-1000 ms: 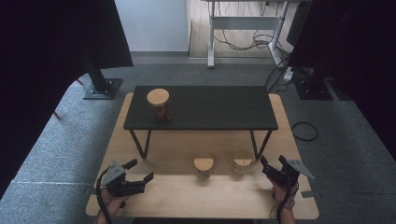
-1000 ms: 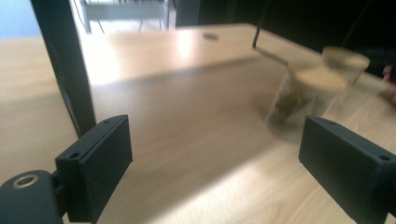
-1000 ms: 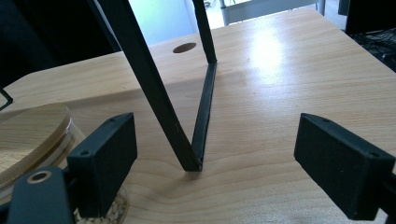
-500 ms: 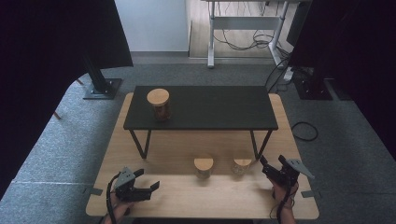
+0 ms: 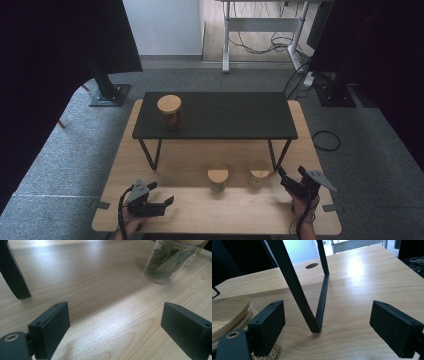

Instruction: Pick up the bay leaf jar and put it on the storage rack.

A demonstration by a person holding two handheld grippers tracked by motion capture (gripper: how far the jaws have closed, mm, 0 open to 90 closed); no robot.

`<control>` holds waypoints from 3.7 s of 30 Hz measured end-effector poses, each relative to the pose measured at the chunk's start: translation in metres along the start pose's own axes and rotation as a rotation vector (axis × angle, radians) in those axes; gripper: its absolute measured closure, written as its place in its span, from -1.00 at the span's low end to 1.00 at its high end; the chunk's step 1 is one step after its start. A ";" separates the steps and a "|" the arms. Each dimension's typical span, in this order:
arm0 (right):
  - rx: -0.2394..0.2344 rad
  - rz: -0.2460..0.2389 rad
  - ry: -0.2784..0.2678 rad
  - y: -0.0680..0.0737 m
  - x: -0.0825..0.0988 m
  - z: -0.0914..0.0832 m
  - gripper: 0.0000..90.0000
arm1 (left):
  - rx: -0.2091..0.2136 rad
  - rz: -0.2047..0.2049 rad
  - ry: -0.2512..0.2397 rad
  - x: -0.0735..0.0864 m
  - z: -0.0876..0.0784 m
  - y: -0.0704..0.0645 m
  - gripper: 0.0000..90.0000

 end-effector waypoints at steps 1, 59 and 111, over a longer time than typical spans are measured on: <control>-0.002 0.001 0.001 0.000 0.000 0.000 -0.72 | 0.004 -0.005 -0.002 0.000 0.000 0.001 -0.82; -0.559 -0.258 0.141 0.098 0.012 -0.063 -0.82 | 0.015 -0.143 0.004 0.001 0.007 0.021 -0.77; -0.481 -0.413 0.262 0.166 0.059 -0.009 -0.82 | 0.022 -0.119 0.021 -0.001 0.011 0.015 -0.76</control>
Point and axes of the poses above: each handheld gripper's, and its own axes: z roughly forward along the jaws, x roughly out of its underside, y roughly to its left, the point moved 2 cm from there along z, roughly forward along the jaws, and after that the axes turned 9 degrees about z, right-handed, at the moved point
